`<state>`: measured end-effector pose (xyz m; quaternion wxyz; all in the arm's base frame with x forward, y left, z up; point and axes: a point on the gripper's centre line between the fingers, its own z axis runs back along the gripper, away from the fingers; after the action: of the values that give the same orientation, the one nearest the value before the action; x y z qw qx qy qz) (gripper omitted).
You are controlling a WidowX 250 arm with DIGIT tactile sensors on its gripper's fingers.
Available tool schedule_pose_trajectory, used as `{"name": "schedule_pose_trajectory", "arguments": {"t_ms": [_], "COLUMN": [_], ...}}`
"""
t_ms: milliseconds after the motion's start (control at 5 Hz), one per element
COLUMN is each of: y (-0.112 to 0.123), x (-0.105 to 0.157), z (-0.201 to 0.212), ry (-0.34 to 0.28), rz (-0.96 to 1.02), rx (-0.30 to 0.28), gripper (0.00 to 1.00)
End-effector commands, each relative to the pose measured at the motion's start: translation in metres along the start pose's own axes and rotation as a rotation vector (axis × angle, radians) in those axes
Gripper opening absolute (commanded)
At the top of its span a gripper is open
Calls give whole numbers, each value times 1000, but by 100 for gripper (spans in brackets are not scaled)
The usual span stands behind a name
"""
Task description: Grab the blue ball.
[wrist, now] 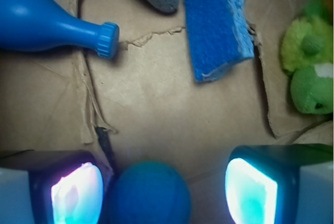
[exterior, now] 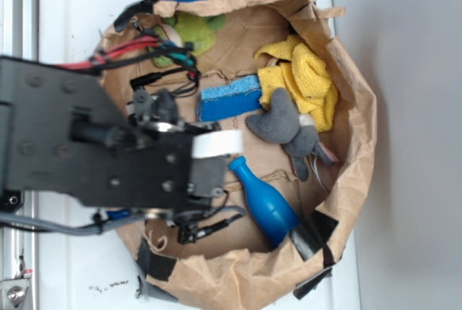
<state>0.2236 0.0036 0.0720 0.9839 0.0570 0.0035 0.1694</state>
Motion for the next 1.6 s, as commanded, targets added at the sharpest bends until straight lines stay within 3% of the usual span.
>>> {"name": "schedule_pose_trajectory", "arguments": {"t_ms": [0,400,800,1000,1400], "y": [-5,-9,-3,-1,-3], "x": [1,-14,-10,-4,0], "z": [6,-17,-41,-44,-40], "ry": [-21,-23,-3,1,-12], "rz": [-17,-54,-62,-36,-47], "rx": [-24,-14,-29,-30,-49], "gripper": [100,100,100,0,0]}}
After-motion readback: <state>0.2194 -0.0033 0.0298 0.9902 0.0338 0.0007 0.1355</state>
